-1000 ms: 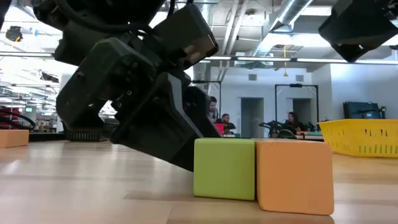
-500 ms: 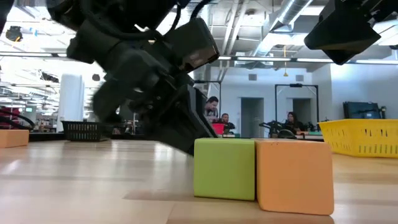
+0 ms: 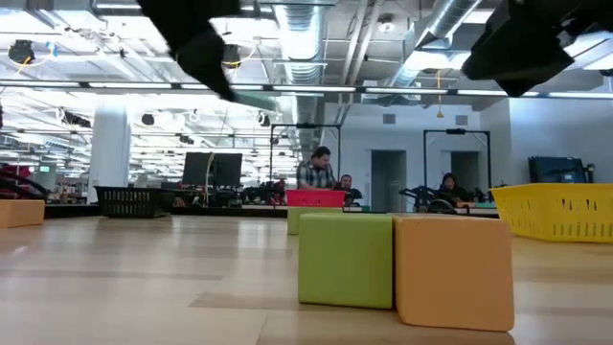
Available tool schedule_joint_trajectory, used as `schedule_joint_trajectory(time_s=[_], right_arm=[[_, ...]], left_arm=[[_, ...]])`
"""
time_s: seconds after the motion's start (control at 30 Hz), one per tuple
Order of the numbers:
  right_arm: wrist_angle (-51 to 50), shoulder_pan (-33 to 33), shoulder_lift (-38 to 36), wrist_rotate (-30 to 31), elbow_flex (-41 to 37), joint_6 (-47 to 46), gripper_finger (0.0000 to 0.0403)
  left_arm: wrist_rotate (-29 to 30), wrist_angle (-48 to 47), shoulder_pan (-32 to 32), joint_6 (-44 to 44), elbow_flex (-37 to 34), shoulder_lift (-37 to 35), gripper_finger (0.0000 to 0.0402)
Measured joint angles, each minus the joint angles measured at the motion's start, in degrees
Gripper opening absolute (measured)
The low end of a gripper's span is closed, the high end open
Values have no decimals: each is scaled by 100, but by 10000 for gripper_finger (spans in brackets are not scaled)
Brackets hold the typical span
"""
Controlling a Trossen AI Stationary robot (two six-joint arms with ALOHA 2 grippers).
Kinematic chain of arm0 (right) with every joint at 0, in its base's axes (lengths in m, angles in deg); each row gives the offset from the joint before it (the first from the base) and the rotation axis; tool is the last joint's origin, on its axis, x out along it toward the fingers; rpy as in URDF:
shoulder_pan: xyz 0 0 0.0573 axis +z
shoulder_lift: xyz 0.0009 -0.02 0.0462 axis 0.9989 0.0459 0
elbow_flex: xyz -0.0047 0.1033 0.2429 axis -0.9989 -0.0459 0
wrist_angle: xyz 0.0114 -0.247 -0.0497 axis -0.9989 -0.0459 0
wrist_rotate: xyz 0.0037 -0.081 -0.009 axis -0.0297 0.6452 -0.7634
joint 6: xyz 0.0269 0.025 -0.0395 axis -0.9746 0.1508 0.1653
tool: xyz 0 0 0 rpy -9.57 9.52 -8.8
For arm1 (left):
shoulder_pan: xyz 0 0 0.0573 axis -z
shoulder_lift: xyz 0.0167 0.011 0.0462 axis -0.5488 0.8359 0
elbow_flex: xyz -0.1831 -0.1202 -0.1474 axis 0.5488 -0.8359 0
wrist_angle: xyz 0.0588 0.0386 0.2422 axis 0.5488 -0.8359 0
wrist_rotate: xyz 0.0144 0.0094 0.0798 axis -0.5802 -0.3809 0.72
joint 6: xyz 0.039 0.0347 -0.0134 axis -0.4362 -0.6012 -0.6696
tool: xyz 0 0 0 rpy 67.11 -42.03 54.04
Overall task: Sort & place blocks by color
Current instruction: Put the blue block into the black bin
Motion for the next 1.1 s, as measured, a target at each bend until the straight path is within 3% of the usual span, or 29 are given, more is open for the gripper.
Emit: schedule_joint_trajectory(time_s=[0.1, 0.23, 0.4, 0.6, 0.83, 1.1], right_arm=[[-10, -75, 0, 1, 0, 137, 255], [-68, -163, 0, -4, 0, 308, 255], [-171, -269, 0, -5, 0, 554, 255], [-499, -441, -119, 142, -180, 1286, 253], [-154, -1461, -1551, -591, -1106, 2013, 220], [11, -2298, -3251, -1023, -1817, 3113, 189]], left_arm=[[21, -1415, -774, 1740, 0, -549, 115], [-767, -2568, -1912, 2898, 0, -848, 107], [-1651, -2710, -2864, 2472, 0, -781, 110], [-1820, -2615, -3532, 2063, 0, -604, 108], [-1998, -2304, -4307, 1840, -42, -591, 106], [-2399, -1674, -4467, 1771, -993, -587, 106]])
